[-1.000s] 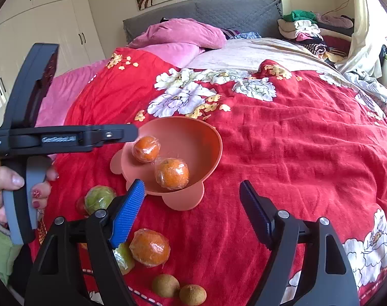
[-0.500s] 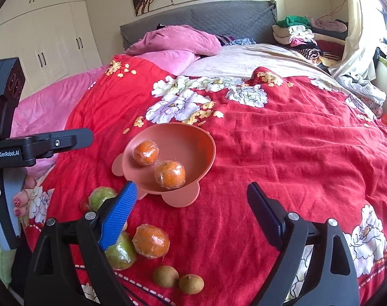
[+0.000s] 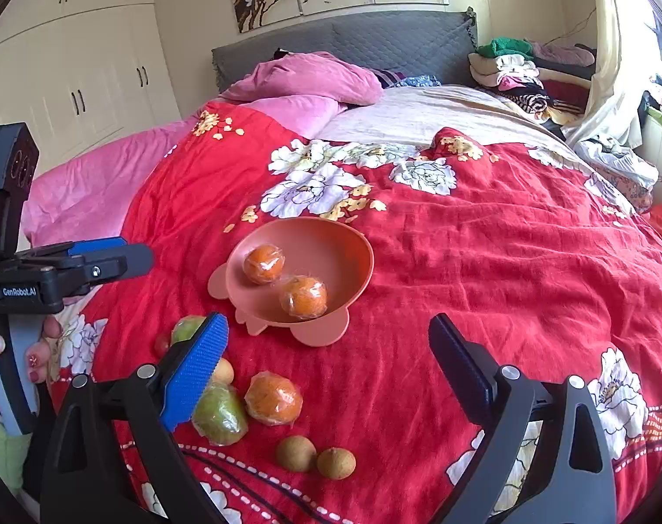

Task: Organize fruits
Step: 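Withdraw both open grippers from the pink bowl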

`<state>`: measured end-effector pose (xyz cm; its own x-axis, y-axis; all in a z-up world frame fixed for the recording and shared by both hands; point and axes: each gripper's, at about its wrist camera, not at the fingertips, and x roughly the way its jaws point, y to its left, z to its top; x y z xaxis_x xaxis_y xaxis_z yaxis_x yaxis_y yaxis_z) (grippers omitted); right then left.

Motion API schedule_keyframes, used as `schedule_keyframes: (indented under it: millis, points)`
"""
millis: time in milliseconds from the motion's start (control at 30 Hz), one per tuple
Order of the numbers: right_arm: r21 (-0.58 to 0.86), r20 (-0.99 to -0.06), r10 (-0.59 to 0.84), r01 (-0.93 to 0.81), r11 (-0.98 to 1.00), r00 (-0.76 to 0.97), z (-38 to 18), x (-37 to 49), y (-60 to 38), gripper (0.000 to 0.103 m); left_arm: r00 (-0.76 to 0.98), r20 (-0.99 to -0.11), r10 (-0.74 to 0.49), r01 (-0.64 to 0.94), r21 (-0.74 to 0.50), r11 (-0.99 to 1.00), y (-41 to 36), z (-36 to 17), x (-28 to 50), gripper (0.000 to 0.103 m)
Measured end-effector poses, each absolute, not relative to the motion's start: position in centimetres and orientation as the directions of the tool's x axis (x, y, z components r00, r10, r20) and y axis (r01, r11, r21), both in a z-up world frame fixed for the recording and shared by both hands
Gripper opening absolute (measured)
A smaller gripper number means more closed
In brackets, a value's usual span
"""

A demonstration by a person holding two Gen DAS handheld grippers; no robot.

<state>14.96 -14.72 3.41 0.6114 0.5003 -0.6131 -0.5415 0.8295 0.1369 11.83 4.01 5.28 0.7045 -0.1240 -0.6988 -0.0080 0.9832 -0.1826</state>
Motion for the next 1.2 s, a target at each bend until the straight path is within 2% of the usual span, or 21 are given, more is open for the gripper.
schedule_keyframes:
  millis: [933, 1200]
  points:
    - [0.102, -0.637, 0.489, -0.563, 0.820, 0.597, 3.8, 11.8, -14.5, 0.094, 0.683, -0.721, -0.121, 0.035, -0.133, 0.991, 2.1, 3.9, 7.6, 0.093]
    - [0.107, -0.669, 0.481, -0.566, 0.817, 0.566, 2.6, 11.9, -14.2, 0.094, 0.660, -0.742, -0.118, 0.044, -0.119, 0.992, 1.6, 2.7, 6.7, 0.093]
